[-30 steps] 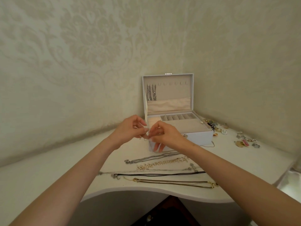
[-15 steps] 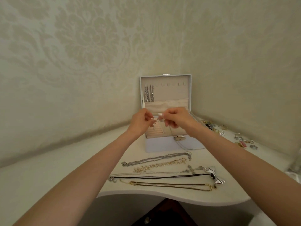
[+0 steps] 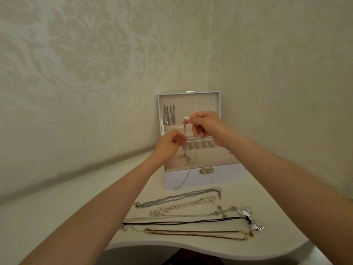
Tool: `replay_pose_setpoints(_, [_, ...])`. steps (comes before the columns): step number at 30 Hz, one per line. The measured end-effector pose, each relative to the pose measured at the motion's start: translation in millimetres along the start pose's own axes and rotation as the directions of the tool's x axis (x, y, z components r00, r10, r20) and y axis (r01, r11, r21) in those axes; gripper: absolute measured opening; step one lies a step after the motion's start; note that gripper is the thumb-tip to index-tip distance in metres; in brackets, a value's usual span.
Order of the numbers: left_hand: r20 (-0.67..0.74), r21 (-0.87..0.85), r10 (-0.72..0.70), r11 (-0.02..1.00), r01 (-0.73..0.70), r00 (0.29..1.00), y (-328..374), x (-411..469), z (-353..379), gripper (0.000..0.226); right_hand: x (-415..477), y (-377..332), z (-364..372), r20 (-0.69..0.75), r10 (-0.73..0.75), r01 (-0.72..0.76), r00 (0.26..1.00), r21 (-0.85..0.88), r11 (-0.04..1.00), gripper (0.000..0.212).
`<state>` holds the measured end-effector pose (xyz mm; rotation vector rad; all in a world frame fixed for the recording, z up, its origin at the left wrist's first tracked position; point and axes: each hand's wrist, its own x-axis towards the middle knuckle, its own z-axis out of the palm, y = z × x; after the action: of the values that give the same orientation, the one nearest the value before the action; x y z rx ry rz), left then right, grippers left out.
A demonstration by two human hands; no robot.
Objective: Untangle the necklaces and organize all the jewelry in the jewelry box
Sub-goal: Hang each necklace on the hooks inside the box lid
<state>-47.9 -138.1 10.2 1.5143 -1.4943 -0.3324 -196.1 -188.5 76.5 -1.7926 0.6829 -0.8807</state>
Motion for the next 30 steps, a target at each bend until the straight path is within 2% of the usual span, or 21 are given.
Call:
replay_pose_setpoints(2, [0.105, -0.072, -0.046, 0.996, 0.054, 0.993, 4.2, -2.9, -5.9, 0.036, 5.0, 1.5, 0.7, -0.007, -0.004, 0.004, 1.0, 0.002, 1.0, 0.016])
replay_pose_setpoints(5, [0.281, 0.005, -0.076, 0.997, 0.077, 0.957, -1.4, -4.5, -10.0, 0.028, 11.0, 2.1, 1.4, -0.018, -0.015, 0.015, 1.0, -0.003, 1.0, 0.015])
replay_pose_setpoints(8, [0.322, 0.043, -0.058, 0.998, 0.046, 0.945, -11.2, -3.7, -7.4, 0.018, 14.2, 0.3, 0.8, -0.022, -0.033, 0.033, 0.999, -0.002, 0.999, 0.017])
replay_pose_setpoints(12, [0.293, 0.019, -0.024, 1.0, 0.019, 0.956, -15.2, -1.3, -4.5, 0.009, 20.5, -3.0, 0.4, -0.019, -0.049, 0.049, 0.999, -0.002, 0.999, 0.019])
replay_pose_setpoints(18, [0.225, -0.151, -0.114, 0.977, 0.15, 0.968, -4.4, -0.4, -7.9, 0.017, 33.0, -13.8, -2.6, -0.031, -0.069, 0.071, 0.997, 0.071, 0.995, 0.02])
replay_pose_setpoints(20, [0.183, -0.178, -0.167, 0.963, 0.2, 0.969, -2.9, 1.9, -7.4, 0.01, 37.2, -19.5, -2.6, -0.035, -0.057, 0.061, 0.998, 0.133, 0.989, 0.021])
replay_pose_setpoints(22, [0.134, -0.184, -0.221, 0.952, 0.243, 0.966, -2.9, 5.4, -5.7, 0.021, 41.9, -24.6, -1.9, -0.026, -0.047, 0.051, 0.999, 0.193, 0.98, 0.019])
replay_pose_setpoints(25, [0.138, -0.213, -0.266, 0.933, 0.291, 0.954, 0.0, 7.2, -3.0, 0.028, 48.4, -31.4, -1.4, -0.02, -0.064, 0.067, 0.998, 0.253, 0.965, 0.017])
replay_pose_setpoints(27, [0.123, -0.243, -0.267, 0.926, 0.29, 0.956, -1.2, 9.8, -1.9, 0.026, 51.6, -32.2, -1.7, -0.023, -0.063, 0.067, 0.998, 0.246, 0.967, 0.016])
replay_pose_setpoints(30, [0.072, -0.257, -0.258, 0.928, 0.268, 0.963, -9.2, 15.2, -2.5, 0.01, 53.6, -22.6, -1.3, -0.038, -0.043, 0.047, 0.998, 0.117, 0.992, 0.017])
